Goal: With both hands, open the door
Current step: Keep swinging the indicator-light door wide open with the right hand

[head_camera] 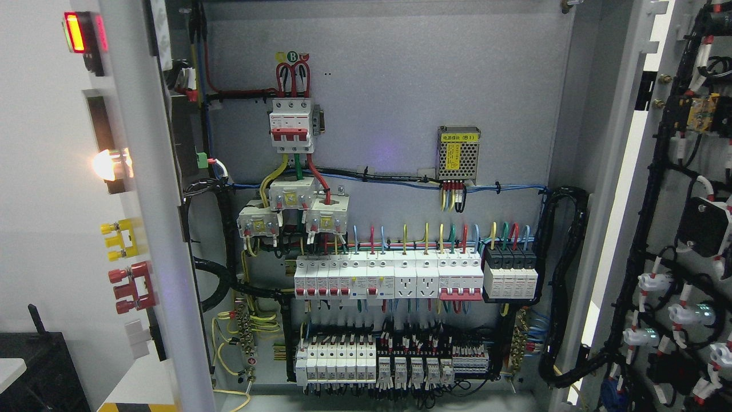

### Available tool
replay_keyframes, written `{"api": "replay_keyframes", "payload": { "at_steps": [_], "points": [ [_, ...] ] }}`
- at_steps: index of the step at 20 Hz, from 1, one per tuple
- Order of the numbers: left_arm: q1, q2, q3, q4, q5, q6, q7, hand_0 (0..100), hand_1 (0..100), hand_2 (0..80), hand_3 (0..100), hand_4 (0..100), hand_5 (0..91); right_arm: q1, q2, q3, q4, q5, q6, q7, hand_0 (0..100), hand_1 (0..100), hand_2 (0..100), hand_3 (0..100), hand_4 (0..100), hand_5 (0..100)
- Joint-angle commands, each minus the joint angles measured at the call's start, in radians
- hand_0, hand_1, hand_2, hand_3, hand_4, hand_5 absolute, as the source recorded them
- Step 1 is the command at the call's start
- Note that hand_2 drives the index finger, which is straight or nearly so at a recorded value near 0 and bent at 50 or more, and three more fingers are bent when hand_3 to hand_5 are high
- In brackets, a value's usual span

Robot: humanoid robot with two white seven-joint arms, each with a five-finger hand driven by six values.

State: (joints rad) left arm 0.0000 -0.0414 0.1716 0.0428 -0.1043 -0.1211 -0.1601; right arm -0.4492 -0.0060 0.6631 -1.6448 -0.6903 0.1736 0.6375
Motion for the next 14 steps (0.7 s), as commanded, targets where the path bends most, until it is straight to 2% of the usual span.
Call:
{"api": "replay_keyframes", "payload": {
  "at_steps": [1, 7, 14],
  "points": [
    [0.031, 0.000, 0.000, 0.000, 0.000, 0.000, 0.001, 0, 0, 0.0, 0, 0, 0.0, 0.006, -0.012, 0.039, -0.032, 0.000, -0.002, 0.001, 38, 0, 0, 0, 0, 0],
    [0.029, 0.000, 0.000, 0.000, 0.000, 0.000, 0.001, 0, 0, 0.0, 0, 0, 0.0, 0.006, -0.011, 0.053, -0.046, 0.002, 0.000, -0.005, 38, 0, 0, 0, 0, 0],
    [0.029, 0.000, -0.001, 0.000, 0.000, 0.000, 0.001, 0, 0, 0.0, 0, 0, 0.0, 0.006, 0.011, 0.084, -0.046, 0.002, 0.000, -0.061, 38, 0, 0, 0, 0, 0]
  ]
}}
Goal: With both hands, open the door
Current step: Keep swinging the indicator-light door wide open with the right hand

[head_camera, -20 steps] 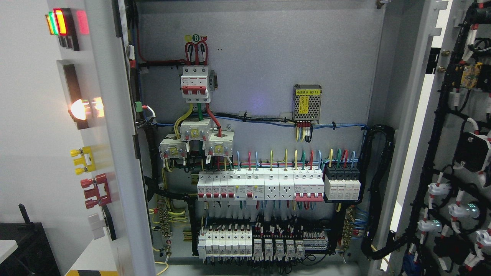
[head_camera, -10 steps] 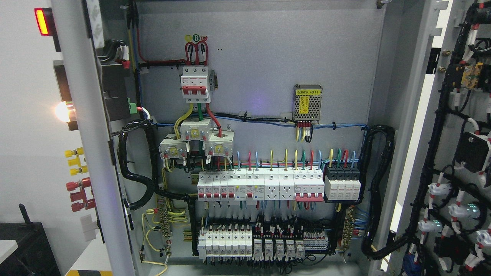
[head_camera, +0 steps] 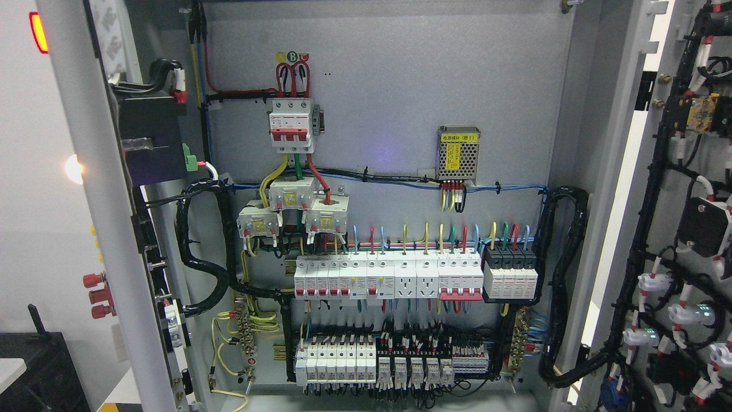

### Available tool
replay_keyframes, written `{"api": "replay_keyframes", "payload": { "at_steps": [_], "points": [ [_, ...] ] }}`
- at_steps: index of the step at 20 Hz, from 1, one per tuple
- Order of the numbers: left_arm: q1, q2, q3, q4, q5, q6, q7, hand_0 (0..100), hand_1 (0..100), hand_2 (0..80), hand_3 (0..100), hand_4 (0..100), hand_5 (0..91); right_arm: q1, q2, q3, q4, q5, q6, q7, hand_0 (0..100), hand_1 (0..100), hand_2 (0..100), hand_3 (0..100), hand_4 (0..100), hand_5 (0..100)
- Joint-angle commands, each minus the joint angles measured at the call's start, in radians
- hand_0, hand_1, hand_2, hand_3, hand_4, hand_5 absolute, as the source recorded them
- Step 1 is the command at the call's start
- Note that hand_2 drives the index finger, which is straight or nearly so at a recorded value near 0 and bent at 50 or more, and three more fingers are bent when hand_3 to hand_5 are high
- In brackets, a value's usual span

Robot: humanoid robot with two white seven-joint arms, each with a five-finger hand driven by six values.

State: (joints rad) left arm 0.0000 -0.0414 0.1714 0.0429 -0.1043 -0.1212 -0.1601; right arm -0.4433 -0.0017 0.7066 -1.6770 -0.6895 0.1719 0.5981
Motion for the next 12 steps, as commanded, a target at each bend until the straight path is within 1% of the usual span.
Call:
{"api": "replay_keyframes", "payload": {
  "at_steps": [1, 2, 4, 9, 12],
  "points": [
    [0.029, 0.000, -0.001, 0.000, 0.000, 0.000, 0.001, 0, 0, 0.0, 0, 0, 0.0, 0.000, 0.008, 0.045, -0.013, -0.001, 0.001, -0.030, 38, 0, 0, 0, 0, 0],
    [0.031, 0.000, 0.000, -0.001, 0.000, 0.000, 0.001, 0, 0, 0.0, 0, 0, 0.0, 0.000, 0.008, 0.051, -0.013, -0.001, 0.000, -0.038, 38, 0, 0, 0, 0, 0],
    [0.029, 0.000, 0.000, 0.000, 0.000, 0.000, 0.001, 0, 0, 0.0, 0, 0, 0.0, -0.002, 0.019, 0.057, -0.013, -0.001, 0.001, -0.046, 38, 0, 0, 0, 0, 0],
    [0.031, 0.000, 0.000, 0.000, 0.000, 0.000, 0.001, 0, 0, 0.0, 0, 0, 0.0, -0.002, 0.020, 0.067, -0.013, -0.001, 0.001, -0.046, 38, 0, 0, 0, 0, 0],
    [0.029, 0.000, 0.000, 0.000, 0.000, 0.000, 0.001, 0, 0, 0.0, 0, 0, 0.0, -0.005, 0.022, 0.083, -0.013, -0.001, 0.001, -0.046, 38, 0, 0, 0, 0, 0]
  ]
}}
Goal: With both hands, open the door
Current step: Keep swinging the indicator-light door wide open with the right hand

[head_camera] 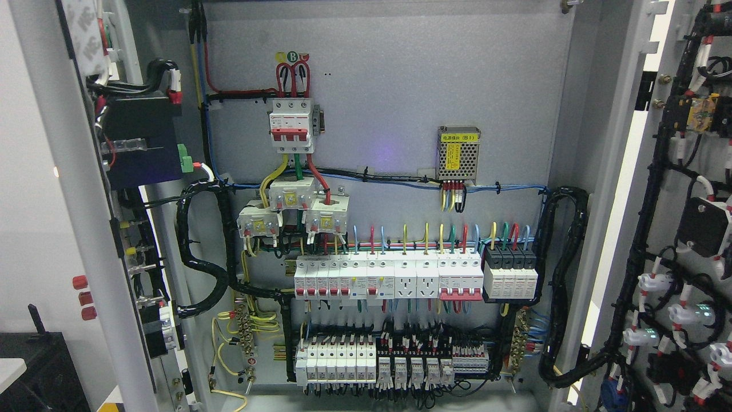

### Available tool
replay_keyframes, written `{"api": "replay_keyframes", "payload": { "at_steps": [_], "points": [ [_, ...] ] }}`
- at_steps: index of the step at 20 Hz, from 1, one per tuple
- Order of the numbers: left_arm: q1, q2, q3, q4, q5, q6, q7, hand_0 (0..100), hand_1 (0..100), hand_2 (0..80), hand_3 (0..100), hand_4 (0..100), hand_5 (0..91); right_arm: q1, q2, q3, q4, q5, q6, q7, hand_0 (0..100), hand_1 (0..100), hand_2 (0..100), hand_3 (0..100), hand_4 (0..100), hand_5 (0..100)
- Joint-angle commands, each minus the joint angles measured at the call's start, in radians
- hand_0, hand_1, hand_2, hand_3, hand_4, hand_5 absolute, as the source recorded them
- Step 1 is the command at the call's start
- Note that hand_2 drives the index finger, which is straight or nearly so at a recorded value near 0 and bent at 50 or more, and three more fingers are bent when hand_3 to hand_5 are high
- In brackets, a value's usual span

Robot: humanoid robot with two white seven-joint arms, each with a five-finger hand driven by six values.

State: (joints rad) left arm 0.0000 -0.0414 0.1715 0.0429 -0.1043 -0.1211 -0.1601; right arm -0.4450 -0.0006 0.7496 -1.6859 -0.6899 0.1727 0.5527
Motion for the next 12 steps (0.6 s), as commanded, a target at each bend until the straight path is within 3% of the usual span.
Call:
{"api": "replay_keyframes", "payload": {
  "at_steps": [1, 12],
  "points": [
    [0.029, 0.000, 0.000, 0.000, 0.000, 0.000, 0.001, 0, 0, 0.0, 0, 0, 0.0, -0.004, 0.022, 0.046, -0.005, 0.000, 0.001, 0.000, 38, 0, 0, 0, 0, 0],
    [0.031, 0.000, -0.001, 0.000, 0.000, 0.000, 0.001, 0, 0, 0.0, 0, 0, 0.0, -0.012, 0.027, 0.053, -0.005, 0.000, 0.001, -0.002, 38, 0, 0, 0, 0, 0]
  ]
}}
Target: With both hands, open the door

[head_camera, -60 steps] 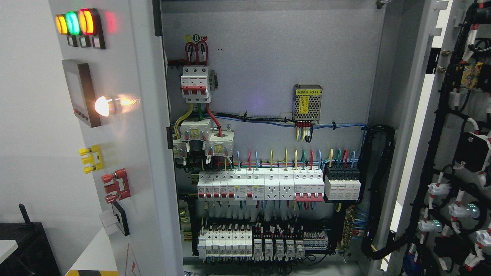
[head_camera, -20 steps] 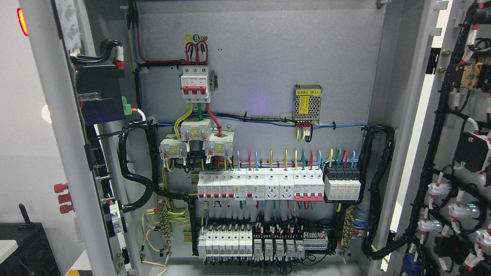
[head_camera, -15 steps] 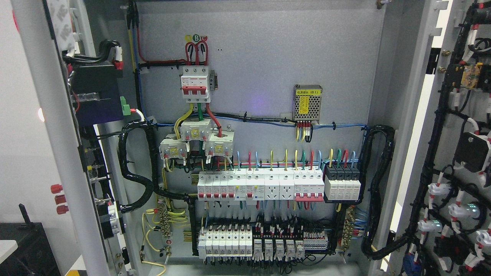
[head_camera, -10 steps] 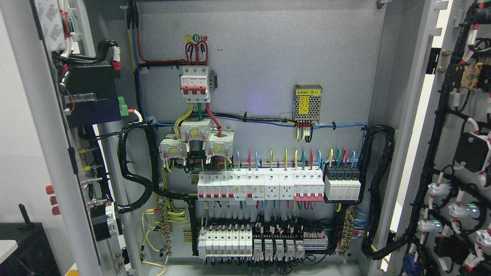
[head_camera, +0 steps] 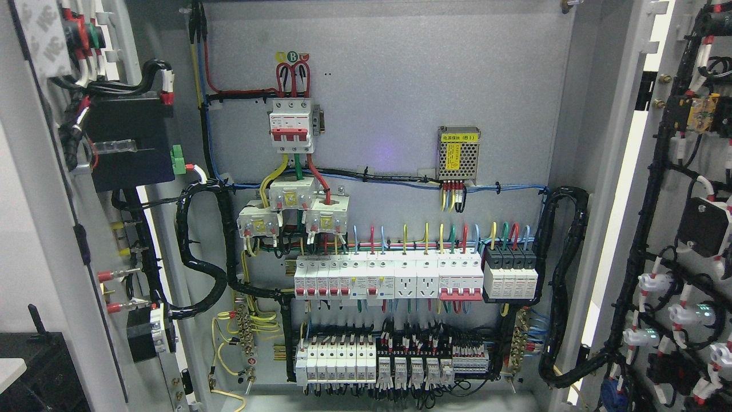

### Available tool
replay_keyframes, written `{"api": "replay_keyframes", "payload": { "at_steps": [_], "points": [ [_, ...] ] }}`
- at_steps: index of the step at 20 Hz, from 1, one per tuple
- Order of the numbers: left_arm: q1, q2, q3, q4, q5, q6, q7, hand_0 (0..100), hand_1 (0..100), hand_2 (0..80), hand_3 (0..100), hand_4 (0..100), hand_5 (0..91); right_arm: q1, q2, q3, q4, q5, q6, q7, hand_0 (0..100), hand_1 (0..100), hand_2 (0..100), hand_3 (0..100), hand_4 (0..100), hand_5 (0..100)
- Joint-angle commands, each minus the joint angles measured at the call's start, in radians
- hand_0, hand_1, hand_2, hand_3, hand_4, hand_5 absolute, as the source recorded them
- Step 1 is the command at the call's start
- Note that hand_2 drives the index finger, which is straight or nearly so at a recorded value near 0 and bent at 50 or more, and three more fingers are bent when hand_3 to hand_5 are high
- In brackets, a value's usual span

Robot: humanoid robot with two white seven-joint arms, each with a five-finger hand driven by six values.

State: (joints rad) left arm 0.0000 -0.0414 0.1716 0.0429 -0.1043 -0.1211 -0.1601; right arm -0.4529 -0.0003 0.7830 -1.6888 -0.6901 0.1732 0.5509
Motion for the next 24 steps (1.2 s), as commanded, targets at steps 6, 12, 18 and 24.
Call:
{"api": "replay_keyframes", "payload": {
  "at_steps": [6, 12, 18, 24],
  "points": [
    [0.029, 0.000, 0.000, 0.000, 0.000, 0.000, 0.001, 0, 0, 0.0, 0, 0, 0.0, -0.015, 0.023, 0.013, -0.002, 0.001, -0.001, 0.001, 38, 0, 0, 0, 0, 0],
    [0.029, 0.000, -0.001, 0.000, 0.000, 0.000, 0.001, 0, 0, 0.0, 0, 0, 0.0, 0.023, -0.012, -0.045, 0.032, 0.006, -0.001, -0.087, 38, 0, 0, 0, 0, 0],
    [0.029, 0.000, -0.001, 0.000, 0.000, 0.000, 0.001, 0, 0, 0.0, 0, 0, 0.0, 0.071, -0.061, -0.152, 0.060, 0.001, 0.003, -0.192, 38, 0, 0, 0, 0, 0],
    [0.029, 0.000, 0.000, 0.002, 0.000, 0.000, -0.001, 0, 0, 0.0, 0, 0, 0.0, 0.098, -0.070, -0.246, 0.083, -0.002, -0.001, -0.201, 38, 0, 0, 0, 0, 0]
  ]
}}
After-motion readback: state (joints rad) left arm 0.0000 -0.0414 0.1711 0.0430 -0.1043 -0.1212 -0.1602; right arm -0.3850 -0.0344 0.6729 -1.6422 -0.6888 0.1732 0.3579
